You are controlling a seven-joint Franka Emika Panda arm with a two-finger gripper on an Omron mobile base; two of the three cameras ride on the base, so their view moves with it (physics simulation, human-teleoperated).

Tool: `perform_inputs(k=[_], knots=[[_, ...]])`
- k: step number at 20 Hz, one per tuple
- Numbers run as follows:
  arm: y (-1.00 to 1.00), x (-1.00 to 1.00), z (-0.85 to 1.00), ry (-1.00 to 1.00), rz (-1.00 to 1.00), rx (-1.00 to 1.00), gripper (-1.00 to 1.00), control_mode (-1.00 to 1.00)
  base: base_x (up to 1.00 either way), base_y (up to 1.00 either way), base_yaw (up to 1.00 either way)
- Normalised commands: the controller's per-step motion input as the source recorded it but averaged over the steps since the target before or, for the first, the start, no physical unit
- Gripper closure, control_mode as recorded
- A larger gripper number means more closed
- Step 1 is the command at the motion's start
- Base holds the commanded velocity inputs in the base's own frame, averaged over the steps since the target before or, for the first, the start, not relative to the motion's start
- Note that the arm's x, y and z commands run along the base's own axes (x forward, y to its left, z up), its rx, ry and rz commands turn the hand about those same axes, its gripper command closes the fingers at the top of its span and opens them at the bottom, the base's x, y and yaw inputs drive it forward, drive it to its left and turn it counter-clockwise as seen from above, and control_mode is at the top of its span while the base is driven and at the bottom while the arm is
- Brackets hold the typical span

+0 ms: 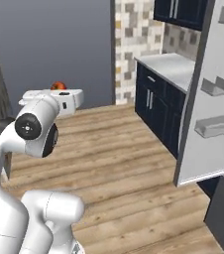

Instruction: Retrieve the apple and kiwi from the fridge and place them into the bowl on the dining table.

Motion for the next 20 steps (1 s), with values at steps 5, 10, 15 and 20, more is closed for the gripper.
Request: perform_inputs(k=[5, 10, 15, 20], knots=[[0.0, 0.0, 0.0, 0.0, 0.0, 0.0, 1.0, 1.0, 0.0, 0.0, 0.65], [0.0, 0.0, 0.0, 0.0, 0.0, 0.0, 1.0, 1.0, 0.0, 0.0, 0.69], [0.0, 0.0, 0.0, 0.0, 0.0, 0.0, 1.0, 1.0, -0.01, 0.0, 0.72], [0.0, 0.0, 0.0, 0.0, 0.0, 0.0, 1.0, 1.0, 0.0, 0.0, 0.72]])
